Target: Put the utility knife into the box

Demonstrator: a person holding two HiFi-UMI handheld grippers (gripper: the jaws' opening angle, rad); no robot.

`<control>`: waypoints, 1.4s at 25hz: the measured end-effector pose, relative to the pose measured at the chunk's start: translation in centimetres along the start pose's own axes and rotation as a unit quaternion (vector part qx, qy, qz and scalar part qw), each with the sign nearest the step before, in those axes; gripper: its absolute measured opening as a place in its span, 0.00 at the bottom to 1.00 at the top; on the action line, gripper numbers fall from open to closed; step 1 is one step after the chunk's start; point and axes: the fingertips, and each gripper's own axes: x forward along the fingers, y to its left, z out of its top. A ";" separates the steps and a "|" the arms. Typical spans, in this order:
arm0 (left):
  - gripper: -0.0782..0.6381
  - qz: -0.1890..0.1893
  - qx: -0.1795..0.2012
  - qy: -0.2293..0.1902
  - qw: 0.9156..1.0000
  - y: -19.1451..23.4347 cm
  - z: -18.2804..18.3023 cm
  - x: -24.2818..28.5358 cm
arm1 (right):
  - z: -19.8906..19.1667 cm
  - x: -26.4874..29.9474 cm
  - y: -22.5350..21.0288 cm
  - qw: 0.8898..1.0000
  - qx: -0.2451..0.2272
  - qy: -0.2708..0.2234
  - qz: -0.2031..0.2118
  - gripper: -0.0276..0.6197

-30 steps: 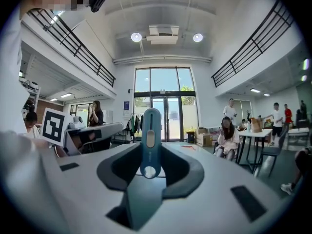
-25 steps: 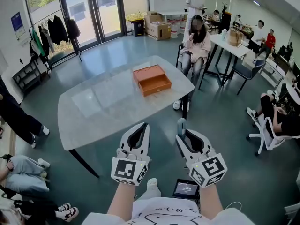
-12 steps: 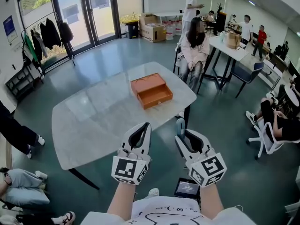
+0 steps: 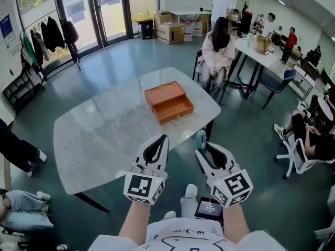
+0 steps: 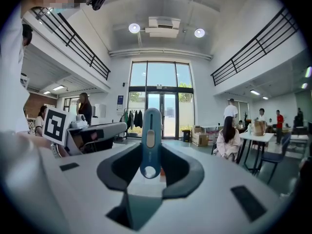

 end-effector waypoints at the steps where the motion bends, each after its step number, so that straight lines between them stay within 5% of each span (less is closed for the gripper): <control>1: 0.13 0.002 0.000 0.001 1.000 0.3 -0.1 0.3 | 0.1 0.5 -0.2 1.000 0.000 0.000 0.002 0.24; 17: 0.13 0.059 0.010 0.007 0.998 7.0 -2.3 8.6 | 1.1 11.2 -6.9 0.999 -0.001 -0.003 0.052 0.24; 35: 0.13 0.169 0.028 0.028 0.985 12.8 -5.3 19.4 | 1.3 22.9 -16.2 0.985 -0.001 0.009 0.170 0.25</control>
